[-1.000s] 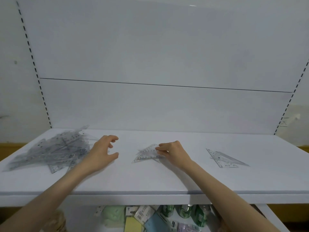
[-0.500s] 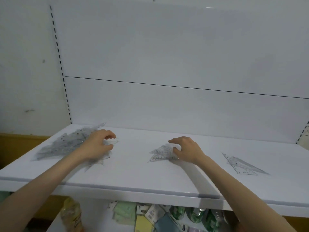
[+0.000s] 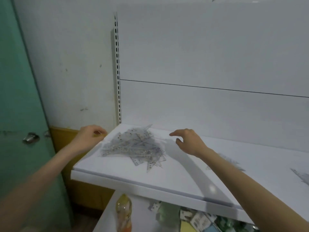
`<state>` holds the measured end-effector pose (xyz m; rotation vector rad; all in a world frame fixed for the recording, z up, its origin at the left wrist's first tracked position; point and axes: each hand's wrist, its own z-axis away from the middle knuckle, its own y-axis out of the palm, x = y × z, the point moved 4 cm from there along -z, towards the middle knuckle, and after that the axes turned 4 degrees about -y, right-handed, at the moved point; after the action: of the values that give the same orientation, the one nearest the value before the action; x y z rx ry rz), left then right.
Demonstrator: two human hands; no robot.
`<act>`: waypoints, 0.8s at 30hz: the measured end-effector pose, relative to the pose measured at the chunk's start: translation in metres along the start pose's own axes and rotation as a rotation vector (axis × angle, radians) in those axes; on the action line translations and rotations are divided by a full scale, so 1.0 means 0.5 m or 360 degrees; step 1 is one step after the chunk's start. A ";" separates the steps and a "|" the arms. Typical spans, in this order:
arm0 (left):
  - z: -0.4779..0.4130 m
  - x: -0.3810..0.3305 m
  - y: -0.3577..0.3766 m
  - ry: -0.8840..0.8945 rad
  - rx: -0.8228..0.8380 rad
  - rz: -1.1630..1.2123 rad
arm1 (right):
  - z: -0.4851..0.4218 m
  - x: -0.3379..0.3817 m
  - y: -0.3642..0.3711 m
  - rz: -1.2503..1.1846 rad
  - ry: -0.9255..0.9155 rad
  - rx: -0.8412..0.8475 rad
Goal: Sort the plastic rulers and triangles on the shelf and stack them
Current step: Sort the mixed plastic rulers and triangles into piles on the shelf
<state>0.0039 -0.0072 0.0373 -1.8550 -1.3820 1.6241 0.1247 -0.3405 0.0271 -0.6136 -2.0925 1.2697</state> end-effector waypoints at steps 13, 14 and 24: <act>-0.053 0.051 0.081 0.0418 0.0594 -0.0048 | -0.081 0.196 0.128 0.0264 -0.0211 0.0245; -0.055 0.050 0.089 0.0428 0.0646 -0.0056 | -0.082 0.197 0.128 0.0211 -0.0154 0.0240; -0.075 0.077 0.109 0.0524 0.0782 0.0035 | -0.080 0.177 0.119 -0.0241 0.0233 0.0130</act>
<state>0.0574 0.0103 -0.0149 -1.7355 -0.7459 1.4211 0.0949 -0.2318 0.0106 -0.4869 -1.9193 1.1822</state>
